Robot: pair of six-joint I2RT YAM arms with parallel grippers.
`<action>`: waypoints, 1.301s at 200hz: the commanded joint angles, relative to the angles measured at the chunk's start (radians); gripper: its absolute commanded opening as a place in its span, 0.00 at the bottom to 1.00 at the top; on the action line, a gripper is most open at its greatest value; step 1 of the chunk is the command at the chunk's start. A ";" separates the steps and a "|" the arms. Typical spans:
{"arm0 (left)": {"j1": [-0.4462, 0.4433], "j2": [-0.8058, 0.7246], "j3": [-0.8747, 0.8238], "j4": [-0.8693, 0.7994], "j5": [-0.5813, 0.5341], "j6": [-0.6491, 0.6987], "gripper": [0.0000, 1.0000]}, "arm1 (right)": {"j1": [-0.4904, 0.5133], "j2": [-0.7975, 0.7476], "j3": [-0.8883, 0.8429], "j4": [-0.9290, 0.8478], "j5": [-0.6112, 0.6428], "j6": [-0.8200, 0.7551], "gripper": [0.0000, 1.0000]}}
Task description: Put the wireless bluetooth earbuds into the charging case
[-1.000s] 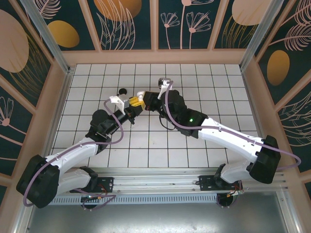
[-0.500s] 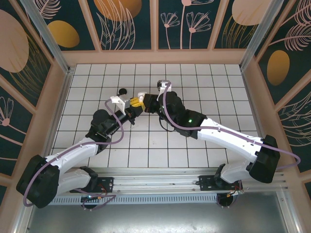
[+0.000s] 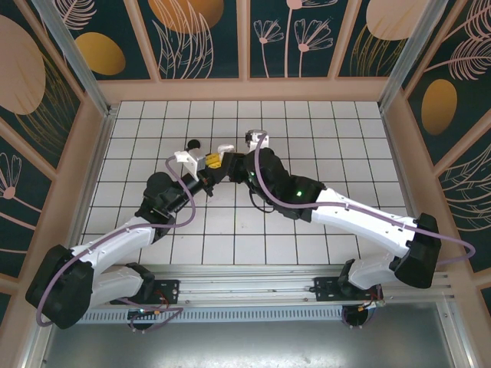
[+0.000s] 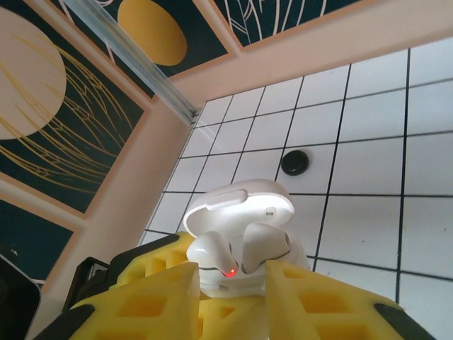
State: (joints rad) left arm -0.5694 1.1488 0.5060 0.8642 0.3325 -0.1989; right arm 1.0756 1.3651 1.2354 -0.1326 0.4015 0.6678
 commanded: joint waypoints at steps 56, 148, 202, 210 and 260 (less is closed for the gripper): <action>-0.005 -0.025 0.029 0.034 0.025 0.027 0.00 | -0.033 -0.093 0.085 -0.047 -0.005 0.003 0.44; -0.005 -0.032 0.031 0.021 0.131 0.039 0.00 | -0.234 -0.064 0.128 -0.095 -0.414 -0.078 0.30; -0.004 -0.001 0.042 0.093 0.277 -0.005 0.00 | -0.284 -0.049 0.137 -0.156 -0.513 -0.083 0.19; -0.003 0.003 0.041 0.112 0.288 -0.013 0.00 | -0.285 -0.056 0.124 -0.156 -0.521 -0.082 0.18; -0.003 0.049 0.073 0.139 0.354 -0.043 0.00 | -0.315 -0.069 0.089 -0.137 -0.683 -0.082 0.17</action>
State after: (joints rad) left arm -0.5694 1.1797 0.5346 0.9390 0.6266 -0.2108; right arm 0.7776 1.3155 1.3350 -0.2729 -0.1650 0.6010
